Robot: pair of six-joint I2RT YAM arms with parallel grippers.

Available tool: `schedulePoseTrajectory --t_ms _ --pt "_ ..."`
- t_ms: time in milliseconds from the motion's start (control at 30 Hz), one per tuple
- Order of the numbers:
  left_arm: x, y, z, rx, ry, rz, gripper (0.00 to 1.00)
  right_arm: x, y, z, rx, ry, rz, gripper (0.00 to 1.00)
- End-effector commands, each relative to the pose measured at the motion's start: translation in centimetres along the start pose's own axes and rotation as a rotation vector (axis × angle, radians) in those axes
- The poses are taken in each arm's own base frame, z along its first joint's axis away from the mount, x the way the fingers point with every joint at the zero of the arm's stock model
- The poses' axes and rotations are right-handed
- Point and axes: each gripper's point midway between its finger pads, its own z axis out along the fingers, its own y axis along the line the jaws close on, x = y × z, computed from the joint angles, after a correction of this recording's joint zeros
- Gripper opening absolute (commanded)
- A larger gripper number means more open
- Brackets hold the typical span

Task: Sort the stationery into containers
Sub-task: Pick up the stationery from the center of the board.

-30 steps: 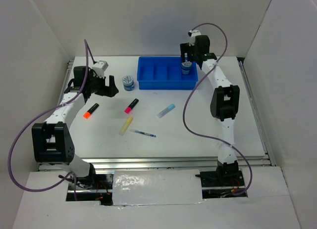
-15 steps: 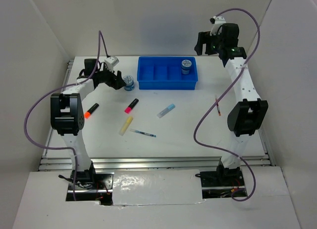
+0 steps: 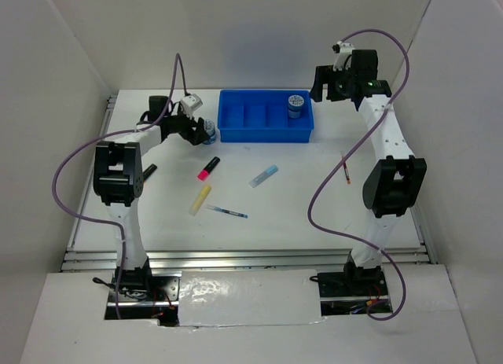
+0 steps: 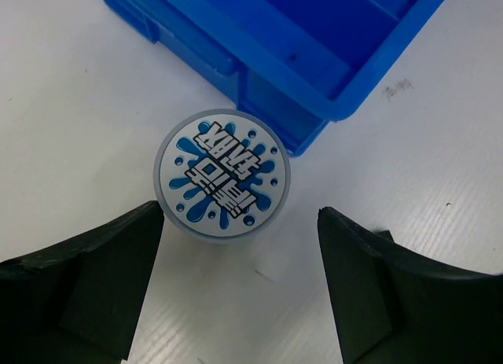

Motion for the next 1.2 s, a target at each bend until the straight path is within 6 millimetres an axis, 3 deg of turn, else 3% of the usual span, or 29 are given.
schedulePoseTrajectory --t_ms 0,200,300,667,800,933,1000,1100,1167 --pt "-2.4 0.5 1.3 0.002 -0.066 0.107 0.91 -1.5 0.5 -1.7 -0.012 -0.036 0.005 0.86" --pt "-2.3 1.4 2.1 -0.02 -0.068 0.114 0.86 -1.1 0.7 -1.6 -0.023 -0.026 0.015 0.86" --pt "-2.3 1.8 2.2 -0.042 -0.078 0.116 0.89 -0.9 0.7 -1.5 -0.026 -0.022 0.018 0.86" --pt "-2.6 1.7 3.3 -0.03 -0.101 0.099 0.86 -0.4 0.6 -1.3 -0.025 -0.008 0.018 0.85" --pt "-3.0 1.5 3.1 -0.032 -0.124 0.093 0.76 0.0 0.7 -1.2 -0.03 0.0 0.021 0.84" --pt "-3.7 1.4 2.3 -0.052 -0.143 0.099 0.54 0.1 0.8 -1.3 -0.036 0.002 0.024 0.84" --pt "-3.9 1.6 1.8 -0.063 -0.146 0.09 0.49 0.1 0.9 -1.4 -0.039 0.001 0.025 0.83" --pt "-4.5 2.2 0.1 -0.089 -0.135 0.074 0.33 0.2 1.1 -1.7 -0.042 0.001 0.023 0.83" --pt "-5.2 3.5 -2.2 -0.141 -0.15 0.057 0.3 0.1 1.3 -2.0 -0.046 -0.008 0.021 0.83"
